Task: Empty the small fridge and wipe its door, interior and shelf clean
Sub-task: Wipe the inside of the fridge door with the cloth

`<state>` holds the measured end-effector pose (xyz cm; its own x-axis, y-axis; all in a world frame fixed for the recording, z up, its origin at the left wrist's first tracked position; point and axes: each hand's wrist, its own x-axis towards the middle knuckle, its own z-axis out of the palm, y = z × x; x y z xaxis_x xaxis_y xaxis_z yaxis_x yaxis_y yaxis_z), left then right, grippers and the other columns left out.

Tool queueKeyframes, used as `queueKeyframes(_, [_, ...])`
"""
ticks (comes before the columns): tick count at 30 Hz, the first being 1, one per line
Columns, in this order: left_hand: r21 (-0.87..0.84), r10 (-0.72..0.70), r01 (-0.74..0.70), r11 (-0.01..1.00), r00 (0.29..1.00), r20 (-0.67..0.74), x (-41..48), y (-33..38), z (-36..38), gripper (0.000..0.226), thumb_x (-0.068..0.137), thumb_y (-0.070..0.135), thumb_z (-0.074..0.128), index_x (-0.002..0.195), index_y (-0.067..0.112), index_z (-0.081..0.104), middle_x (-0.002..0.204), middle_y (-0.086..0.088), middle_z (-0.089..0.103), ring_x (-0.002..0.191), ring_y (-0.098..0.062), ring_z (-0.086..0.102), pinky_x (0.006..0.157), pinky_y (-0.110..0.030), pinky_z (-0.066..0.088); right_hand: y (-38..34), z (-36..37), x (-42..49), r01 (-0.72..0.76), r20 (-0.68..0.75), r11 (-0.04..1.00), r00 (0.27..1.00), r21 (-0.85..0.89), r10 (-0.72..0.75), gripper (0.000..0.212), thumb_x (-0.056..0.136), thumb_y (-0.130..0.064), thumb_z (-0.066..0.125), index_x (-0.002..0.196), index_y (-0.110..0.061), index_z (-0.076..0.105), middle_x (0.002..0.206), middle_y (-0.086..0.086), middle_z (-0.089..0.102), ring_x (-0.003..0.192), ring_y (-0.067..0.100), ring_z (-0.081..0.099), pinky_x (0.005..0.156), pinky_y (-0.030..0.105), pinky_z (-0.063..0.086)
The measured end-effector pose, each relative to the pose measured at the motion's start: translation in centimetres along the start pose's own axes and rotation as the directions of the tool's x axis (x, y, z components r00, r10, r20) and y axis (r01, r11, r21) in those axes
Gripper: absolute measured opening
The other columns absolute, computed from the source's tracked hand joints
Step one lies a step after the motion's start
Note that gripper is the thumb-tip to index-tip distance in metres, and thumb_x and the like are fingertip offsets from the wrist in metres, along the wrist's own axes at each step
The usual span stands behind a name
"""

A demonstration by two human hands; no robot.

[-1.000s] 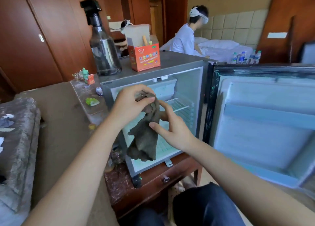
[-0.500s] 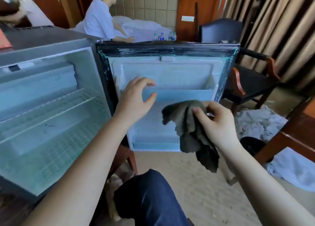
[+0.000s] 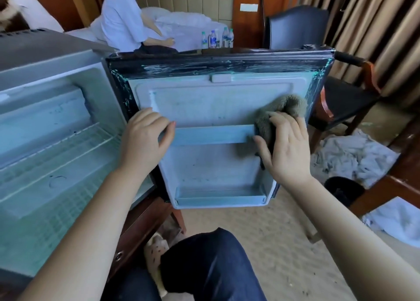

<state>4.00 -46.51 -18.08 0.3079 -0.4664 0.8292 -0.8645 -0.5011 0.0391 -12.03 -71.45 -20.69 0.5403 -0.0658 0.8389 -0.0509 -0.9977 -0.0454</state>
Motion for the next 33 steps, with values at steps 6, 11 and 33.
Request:
queueKeyframes(6, [-0.049,-0.065,0.064,0.997,0.997,-0.03,-0.8,0.4,0.5,0.035,0.098,0.013,0.046,0.066,0.003,0.056,0.061,-0.003,0.041,0.064,-0.024,0.039,0.1,-0.042,0.042,1.9,-3.0,0.4,0.18,0.255,0.98,0.955,-0.087,-0.153,0.056,0.088,-0.023,0.064,0.133,0.004,0.045,0.121,0.017,0.059,0.106,0.035,0.056,0.094,0.043,0.038])
queueKeyframes(11, [-0.106,-0.057,0.058,0.993,0.998,0.008,-0.5,-1.0,0.1,0.041,0.098,0.018,0.047,0.065,-0.001,0.061,0.058,-0.011,0.052,0.058,-0.025,0.045,0.104,-0.032,0.042,2.8,-3.4,2.0,0.333,0.36,0.904,0.905,-0.269,-0.227,0.057,0.077,-0.03,0.073,0.121,0.002,0.055,0.1,0.017,0.063,0.091,0.036,0.06,0.09,0.041,0.034])
queueKeyframes(33, [-0.296,-0.019,-0.014,0.955,0.994,-0.107,-0.7,-2.7,1.6,0.054,0.101,0.019,0.039,0.057,-0.007,0.055,0.075,-0.017,0.066,0.083,-0.017,0.056,0.11,-0.024,0.032,-13.2,6.8,5.5,0.208,0.296,0.964,0.943,-0.162,-0.154,0.044,0.057,-0.04,0.086,0.074,-0.011,0.057,0.069,0.004,0.059,0.067,0.025,0.059,0.066,0.031,0.036])
